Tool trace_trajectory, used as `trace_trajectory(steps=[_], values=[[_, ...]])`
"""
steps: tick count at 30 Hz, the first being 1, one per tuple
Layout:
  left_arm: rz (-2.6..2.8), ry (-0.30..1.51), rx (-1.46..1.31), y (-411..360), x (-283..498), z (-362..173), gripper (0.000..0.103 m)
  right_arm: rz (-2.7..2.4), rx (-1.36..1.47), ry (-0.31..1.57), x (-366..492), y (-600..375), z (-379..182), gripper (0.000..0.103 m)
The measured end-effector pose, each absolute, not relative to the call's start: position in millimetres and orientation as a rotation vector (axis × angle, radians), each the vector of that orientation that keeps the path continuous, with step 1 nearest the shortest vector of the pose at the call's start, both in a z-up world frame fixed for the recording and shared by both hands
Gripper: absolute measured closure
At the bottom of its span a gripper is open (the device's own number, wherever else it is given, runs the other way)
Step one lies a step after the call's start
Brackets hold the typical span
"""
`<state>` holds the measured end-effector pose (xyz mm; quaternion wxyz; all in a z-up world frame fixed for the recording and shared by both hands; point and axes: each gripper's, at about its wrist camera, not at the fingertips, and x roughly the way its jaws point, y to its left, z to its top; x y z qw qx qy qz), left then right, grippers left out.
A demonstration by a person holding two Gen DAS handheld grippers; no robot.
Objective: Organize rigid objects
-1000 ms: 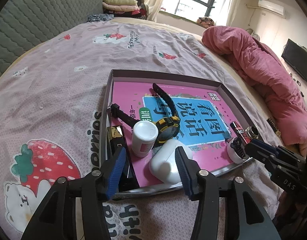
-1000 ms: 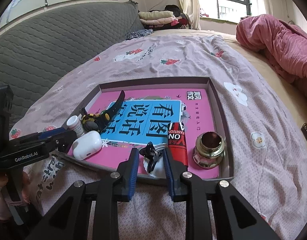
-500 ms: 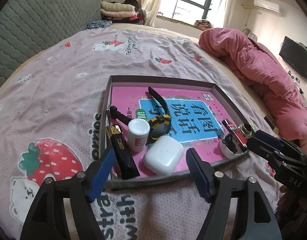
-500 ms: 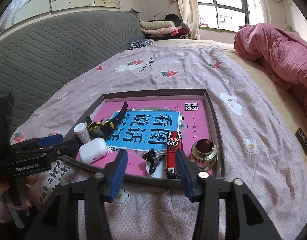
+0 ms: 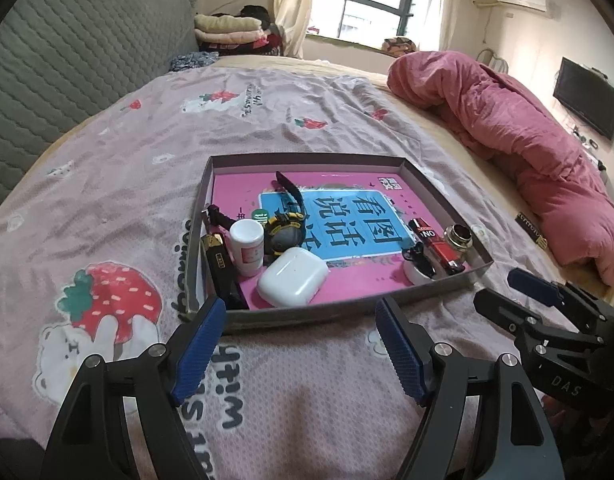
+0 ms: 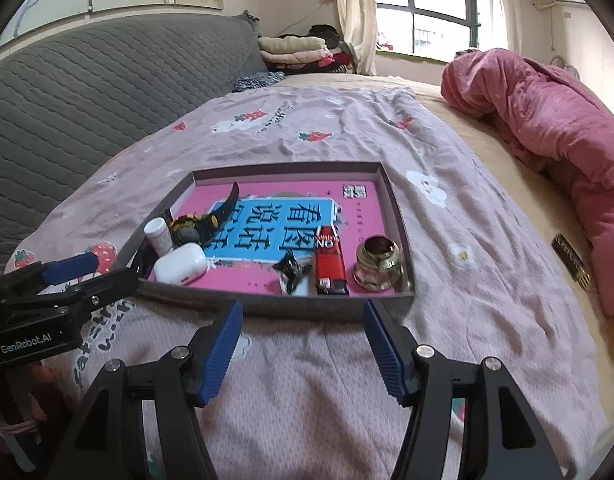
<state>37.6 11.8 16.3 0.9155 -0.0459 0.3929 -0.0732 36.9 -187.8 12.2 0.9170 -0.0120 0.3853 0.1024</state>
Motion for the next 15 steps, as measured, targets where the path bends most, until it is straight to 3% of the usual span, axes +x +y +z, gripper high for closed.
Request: trace_trajectory(steps=[15], values=[[-0.072, 0.905, -0.041, 8, 11, 13, 0.025, 0.139, -0.058, 0.840, 1, -188, 17, 0.040]])
